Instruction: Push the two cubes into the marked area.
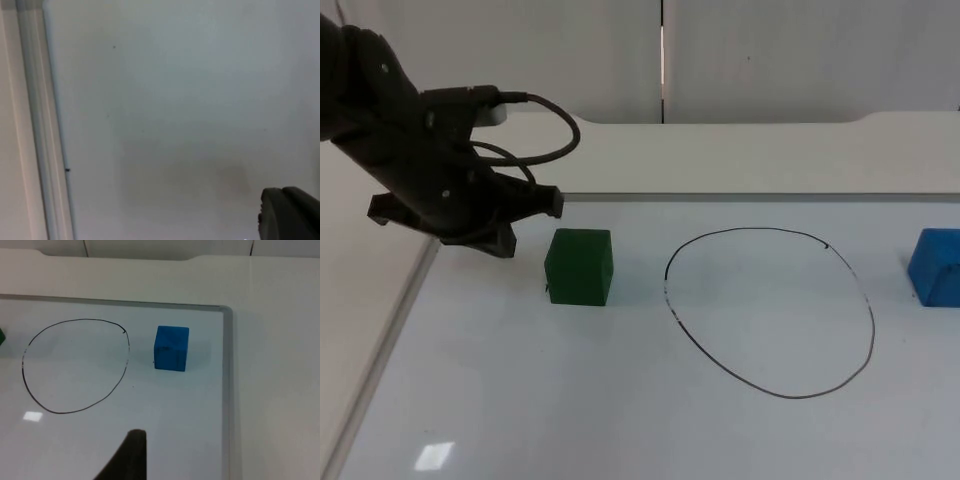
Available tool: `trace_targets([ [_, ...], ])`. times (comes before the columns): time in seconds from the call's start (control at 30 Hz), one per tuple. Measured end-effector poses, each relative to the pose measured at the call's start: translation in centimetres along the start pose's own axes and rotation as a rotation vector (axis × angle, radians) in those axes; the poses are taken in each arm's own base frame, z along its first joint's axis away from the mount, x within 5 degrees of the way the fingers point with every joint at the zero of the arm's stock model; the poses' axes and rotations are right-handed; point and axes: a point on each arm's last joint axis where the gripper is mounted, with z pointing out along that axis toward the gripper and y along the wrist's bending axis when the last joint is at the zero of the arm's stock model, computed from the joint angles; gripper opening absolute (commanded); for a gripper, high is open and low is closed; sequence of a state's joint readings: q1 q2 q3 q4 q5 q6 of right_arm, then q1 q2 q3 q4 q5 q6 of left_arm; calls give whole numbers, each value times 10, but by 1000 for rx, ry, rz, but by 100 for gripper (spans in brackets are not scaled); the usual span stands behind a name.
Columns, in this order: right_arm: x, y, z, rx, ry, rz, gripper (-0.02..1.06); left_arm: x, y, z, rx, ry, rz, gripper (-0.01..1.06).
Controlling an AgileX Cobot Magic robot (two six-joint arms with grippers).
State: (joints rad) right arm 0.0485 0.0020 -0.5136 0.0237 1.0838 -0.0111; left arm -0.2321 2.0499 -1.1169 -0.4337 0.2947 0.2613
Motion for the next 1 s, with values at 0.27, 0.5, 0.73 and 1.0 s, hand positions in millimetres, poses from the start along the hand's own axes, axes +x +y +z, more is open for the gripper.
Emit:
trace_targets([
  [0.27,0,0,0,0,0,0,105,4,-2,0,16,43,-10,0],
  [0.5,0,0,0,0,0,0,105,6,-7,0,32,64,-26,0],
  [0.73,0,0,0,0,0,0,105,8,-10,0,47,76,-50,0],
  [1.0,0,0,0,0,0,0,105,10,-24,2,62,78,-26,0],
])
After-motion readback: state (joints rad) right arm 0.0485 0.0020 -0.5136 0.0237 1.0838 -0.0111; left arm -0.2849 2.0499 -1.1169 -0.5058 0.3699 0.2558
